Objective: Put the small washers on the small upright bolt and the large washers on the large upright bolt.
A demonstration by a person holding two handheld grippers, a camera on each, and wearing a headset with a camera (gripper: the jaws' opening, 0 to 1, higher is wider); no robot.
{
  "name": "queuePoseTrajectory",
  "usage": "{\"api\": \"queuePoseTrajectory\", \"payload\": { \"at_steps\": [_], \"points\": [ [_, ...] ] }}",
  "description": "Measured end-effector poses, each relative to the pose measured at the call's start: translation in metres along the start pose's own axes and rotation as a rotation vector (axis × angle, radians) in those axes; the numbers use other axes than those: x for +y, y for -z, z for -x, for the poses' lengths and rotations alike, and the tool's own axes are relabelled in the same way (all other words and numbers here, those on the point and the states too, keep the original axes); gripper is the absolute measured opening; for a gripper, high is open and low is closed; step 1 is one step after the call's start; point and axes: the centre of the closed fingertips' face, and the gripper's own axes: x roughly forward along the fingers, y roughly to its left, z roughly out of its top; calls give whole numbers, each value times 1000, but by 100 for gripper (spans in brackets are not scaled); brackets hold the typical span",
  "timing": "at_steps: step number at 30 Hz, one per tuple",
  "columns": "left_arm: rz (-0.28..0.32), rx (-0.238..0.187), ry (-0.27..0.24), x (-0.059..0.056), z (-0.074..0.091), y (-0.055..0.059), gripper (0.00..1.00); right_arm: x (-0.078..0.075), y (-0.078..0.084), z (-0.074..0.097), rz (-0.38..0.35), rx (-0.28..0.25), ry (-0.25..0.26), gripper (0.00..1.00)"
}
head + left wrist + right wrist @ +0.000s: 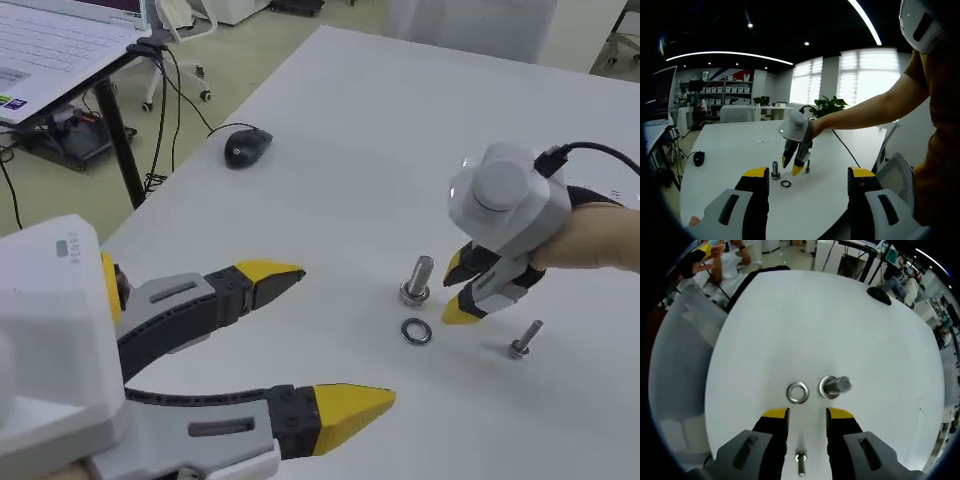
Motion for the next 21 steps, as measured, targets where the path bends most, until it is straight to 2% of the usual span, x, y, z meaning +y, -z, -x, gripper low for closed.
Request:
{"api": "queuePoseTrajectory", "payload": {
  "at_steps": [7, 15, 20, 21],
  "points": [
    [-1, 10, -1, -5, 4, 2, 63, 14, 0, -12, -16, -13, -13, 31],
    [10, 8, -18, -3, 12, 4, 63, 9, -5, -32, -47, -28, -11, 32],
    [18, 1, -36, 2, 16, 4, 63, 8, -7, -38, -30, -21, -14, 33],
    [19, 2, -37, 2, 16, 4, 63, 6, -10, -38, -35, -36, -12, 33]
  ]
}}
